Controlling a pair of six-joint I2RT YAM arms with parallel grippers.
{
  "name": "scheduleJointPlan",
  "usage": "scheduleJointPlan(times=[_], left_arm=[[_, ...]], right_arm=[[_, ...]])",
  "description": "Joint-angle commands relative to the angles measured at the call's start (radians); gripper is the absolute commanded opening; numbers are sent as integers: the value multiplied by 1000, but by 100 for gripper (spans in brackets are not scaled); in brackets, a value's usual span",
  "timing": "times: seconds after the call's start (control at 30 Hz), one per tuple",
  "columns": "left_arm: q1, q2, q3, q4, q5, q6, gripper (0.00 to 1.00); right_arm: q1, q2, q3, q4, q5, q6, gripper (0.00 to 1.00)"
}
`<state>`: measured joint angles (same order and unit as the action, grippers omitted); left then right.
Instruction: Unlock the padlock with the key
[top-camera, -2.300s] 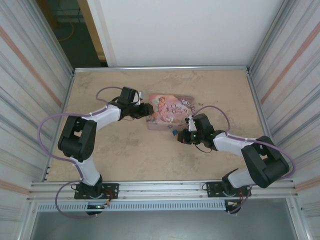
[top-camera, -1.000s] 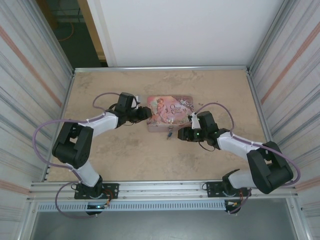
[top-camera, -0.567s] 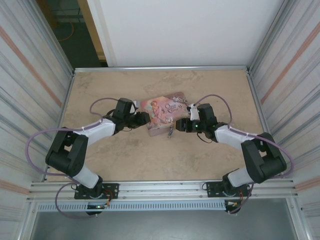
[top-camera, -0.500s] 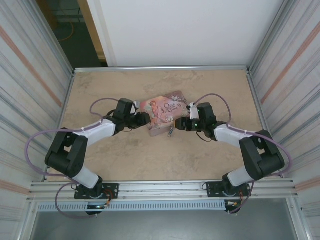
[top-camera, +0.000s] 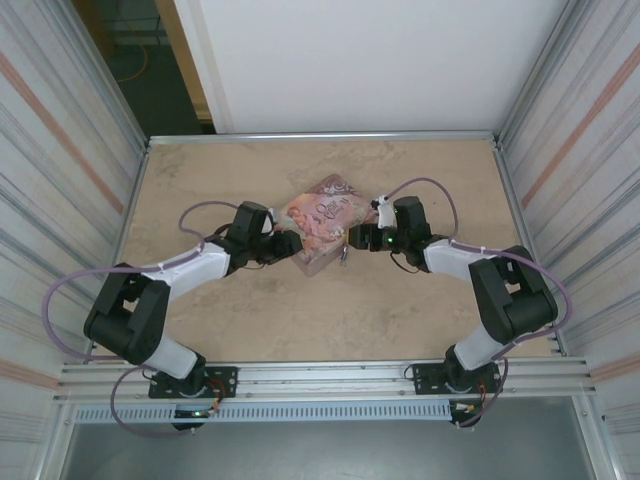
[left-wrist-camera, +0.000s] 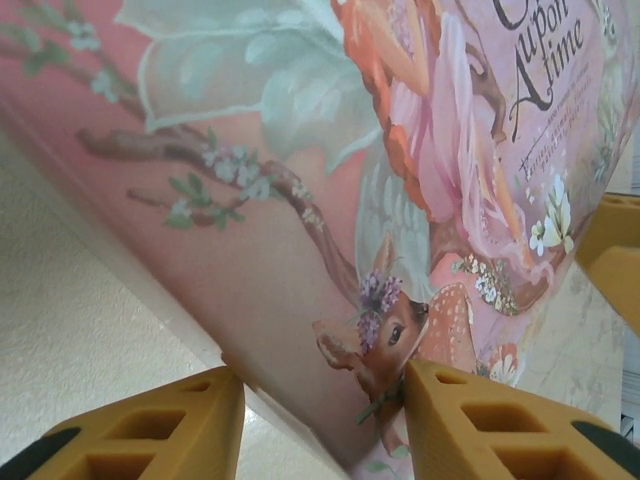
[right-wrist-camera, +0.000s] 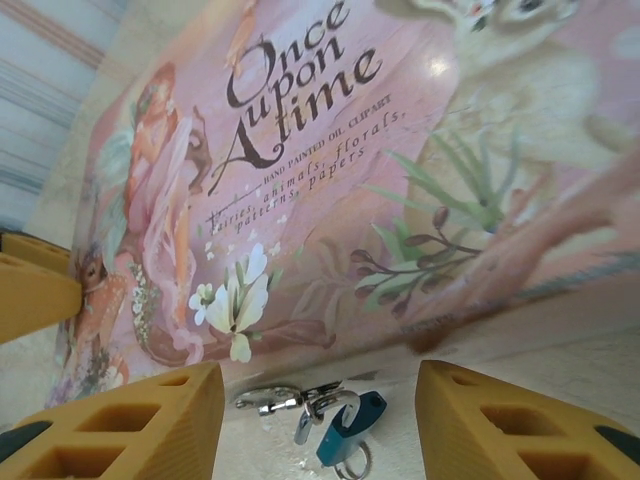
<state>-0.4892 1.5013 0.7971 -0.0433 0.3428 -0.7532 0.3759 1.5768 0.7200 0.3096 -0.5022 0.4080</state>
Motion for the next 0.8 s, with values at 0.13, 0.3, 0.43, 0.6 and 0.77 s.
scheduleJointPlan(times=[0.13, 0.3, 0.43, 0.6, 0.77], left_arm=[[53, -36, 29, -169, 55, 64, 49], [83, -106, 67, -240, 55, 114, 49], [86, -156, 89, -269, 53, 133, 49], [86, -185, 113, -253, 109, 128, 44], [73, -145, 151, -209, 206, 97, 35]], right_arm=[[-46, -133, -92, 12, -28, -24, 59], [-72, -181, -158, 70, -101, -2, 64], [-77, -189, -197, 128, -129, 35, 67], [-73, -168, -236, 221, -158, 79, 69], [-50, -131, -243, 275, -180, 80, 67]])
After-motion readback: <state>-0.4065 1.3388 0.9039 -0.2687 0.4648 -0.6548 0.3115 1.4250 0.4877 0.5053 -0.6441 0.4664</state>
